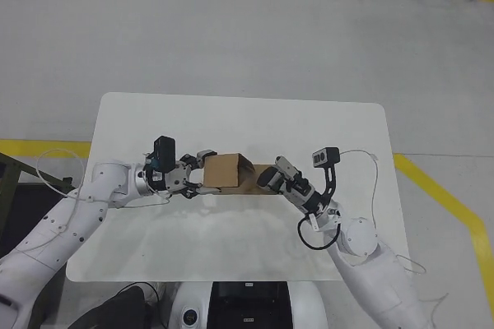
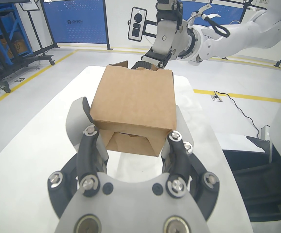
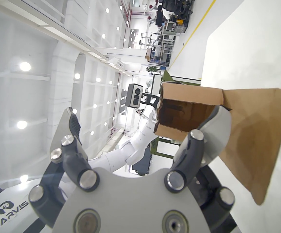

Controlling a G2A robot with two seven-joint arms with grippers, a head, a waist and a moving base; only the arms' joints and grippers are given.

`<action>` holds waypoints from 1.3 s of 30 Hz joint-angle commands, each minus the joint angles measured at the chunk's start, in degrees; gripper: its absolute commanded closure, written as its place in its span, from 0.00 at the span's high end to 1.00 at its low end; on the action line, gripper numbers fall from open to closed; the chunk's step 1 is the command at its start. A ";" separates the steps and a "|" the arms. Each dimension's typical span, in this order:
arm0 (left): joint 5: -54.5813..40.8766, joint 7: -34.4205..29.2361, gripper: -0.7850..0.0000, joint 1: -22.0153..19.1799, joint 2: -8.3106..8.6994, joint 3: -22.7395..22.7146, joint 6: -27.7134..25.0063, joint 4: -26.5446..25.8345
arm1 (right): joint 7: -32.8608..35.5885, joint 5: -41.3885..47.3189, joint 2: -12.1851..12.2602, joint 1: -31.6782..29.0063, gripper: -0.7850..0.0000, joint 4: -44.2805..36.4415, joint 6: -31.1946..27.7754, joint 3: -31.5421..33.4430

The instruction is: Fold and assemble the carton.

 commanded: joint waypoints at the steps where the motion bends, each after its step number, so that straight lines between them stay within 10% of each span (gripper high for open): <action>1: 0.28 0.05 0.49 0.23 -0.12 -0.13 -0.27 -0.21 | -0.22 0.58 -0.27 0.64 1.00 0.76 -0.60 -0.92; 23: 2.42 0.49 0.49 2.52 -1.39 -3.06 -2.21 -0.58 | -0.24 3.40 -2.10 3.17 1.00 3.36 -1.42 -5.38; 39: 3.20 2.63 0.55 3.23 -2.36 -5.42 -2.21 -0.30 | -2.42 -6.79 1.37 -7.55 1.00 -4.38 6.24 12.05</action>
